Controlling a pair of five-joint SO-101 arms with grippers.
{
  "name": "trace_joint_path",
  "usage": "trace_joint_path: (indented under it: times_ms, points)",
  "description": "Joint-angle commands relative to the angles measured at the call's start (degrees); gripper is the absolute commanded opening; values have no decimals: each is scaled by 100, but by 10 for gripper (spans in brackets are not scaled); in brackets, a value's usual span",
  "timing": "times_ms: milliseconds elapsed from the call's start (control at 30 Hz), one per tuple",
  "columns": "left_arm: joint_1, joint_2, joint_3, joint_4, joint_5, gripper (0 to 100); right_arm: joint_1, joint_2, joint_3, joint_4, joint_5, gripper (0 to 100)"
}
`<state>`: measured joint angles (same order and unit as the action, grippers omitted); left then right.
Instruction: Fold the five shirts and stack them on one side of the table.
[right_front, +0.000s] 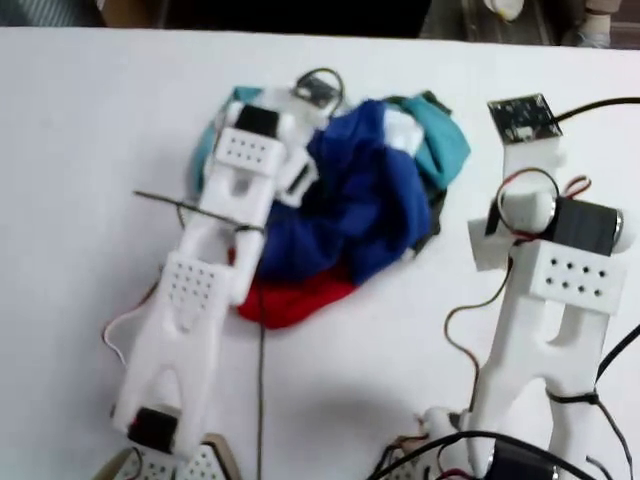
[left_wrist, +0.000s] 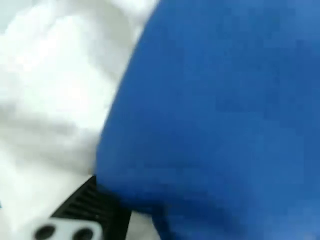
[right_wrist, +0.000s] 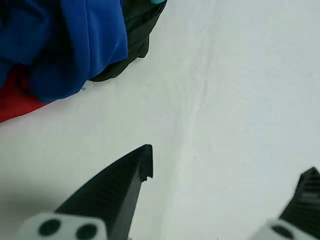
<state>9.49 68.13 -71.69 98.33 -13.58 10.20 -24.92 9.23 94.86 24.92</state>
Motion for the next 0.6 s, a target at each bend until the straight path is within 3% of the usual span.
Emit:
trace_joint_path:
  times_ms: [0,33,100,300,567]
  points:
    - [-527,229,127,404,-211,103,40,-31,-220,40,62,436]
    - [-747,229,136,404,-105,15,40,-31,-220,40,62,436]
    - [-1196,229,207,413,26,48,40,-31,-220,40,62,436]
    - [-2857,-202,365,404,18,25,40,4,-220,4,44,436]
    - [-5547,-2084,356,334,-9,26,13,13,-220,-101,18,436]
